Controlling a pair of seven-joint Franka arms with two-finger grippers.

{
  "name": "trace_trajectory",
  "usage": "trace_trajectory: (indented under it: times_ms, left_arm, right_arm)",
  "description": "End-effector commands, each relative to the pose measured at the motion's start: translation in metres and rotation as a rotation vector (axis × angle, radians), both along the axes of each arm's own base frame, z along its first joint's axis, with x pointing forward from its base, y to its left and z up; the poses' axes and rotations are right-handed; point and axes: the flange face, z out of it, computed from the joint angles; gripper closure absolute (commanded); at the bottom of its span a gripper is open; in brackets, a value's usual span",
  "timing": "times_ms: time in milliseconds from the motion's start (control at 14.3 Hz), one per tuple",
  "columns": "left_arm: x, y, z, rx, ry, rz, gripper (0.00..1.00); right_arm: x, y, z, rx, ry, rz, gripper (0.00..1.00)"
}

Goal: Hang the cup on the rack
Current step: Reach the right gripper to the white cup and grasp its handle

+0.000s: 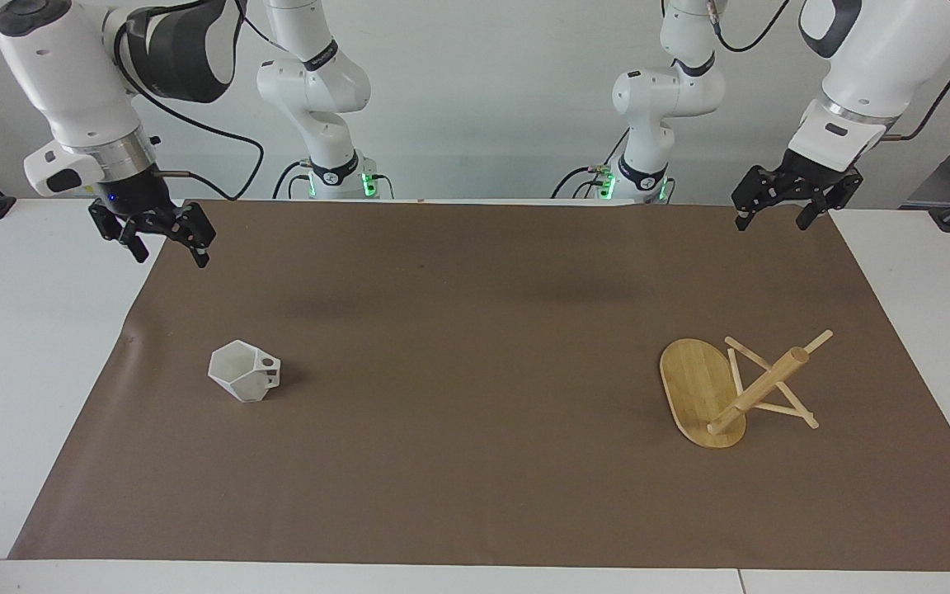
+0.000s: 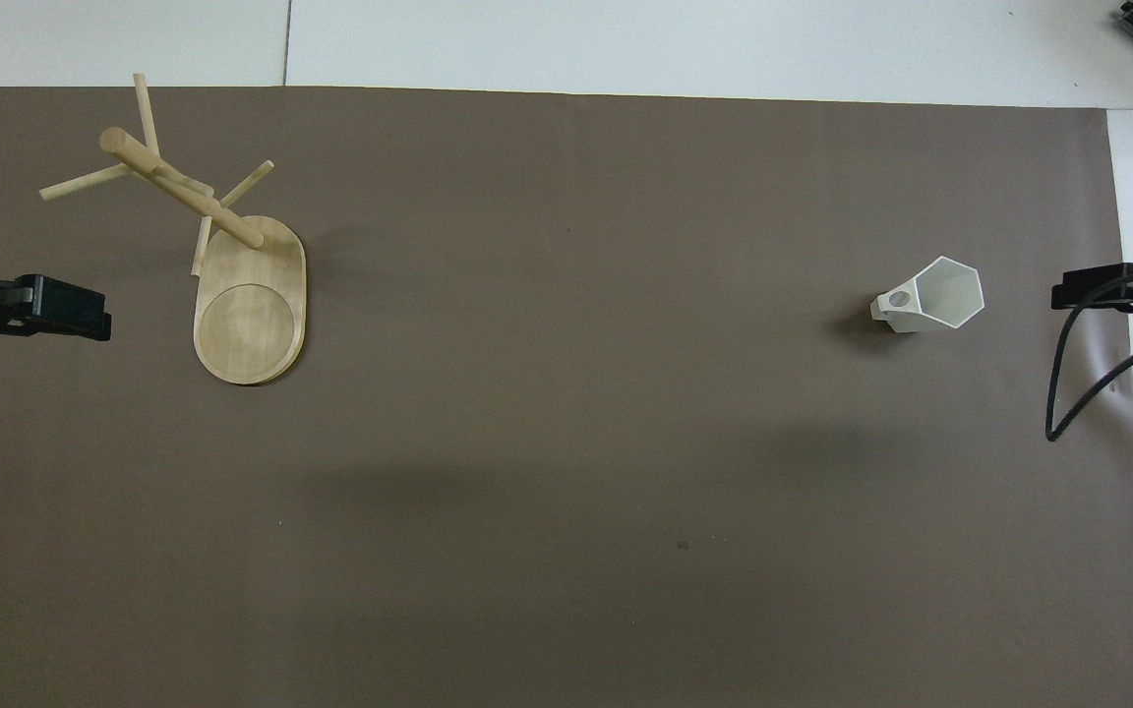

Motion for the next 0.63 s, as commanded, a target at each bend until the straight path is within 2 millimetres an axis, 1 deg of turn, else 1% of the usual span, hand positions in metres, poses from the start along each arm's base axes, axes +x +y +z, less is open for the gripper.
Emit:
trace_trajectory:
  times_ms: [0,70,140,281,561]
  left_arm:
    - [-0.009,0.003,0.001,0.020,0.002,0.011,0.00]
    - [-0.009,0.002,0.001,0.020,0.001,0.011,0.00]
    - [-0.009,0.003,0.001,0.020,0.004,0.009,0.00]
    - [-0.009,0.003,0.001,0.020,0.002,0.011,0.00]
    - [-0.009,0.003,0.001,0.020,0.002,0.011,0.00]
  right_arm:
    - [0.006,0.002,-0.051,-0.006,-0.014,-0.008,0.00]
    - [0.014,-0.001,-0.071,-0.007,-0.005,-0.009,0.00]
    - [0.021,-0.002,-0.085,-0.009,-0.014,-0.009,0.00]
    - [0.027,-0.001,-0.100,-0.013,-0.038,-0.008,0.00]
    - [0.035,-0.002,-0.119,-0.016,-0.042,-0.007,0.00]
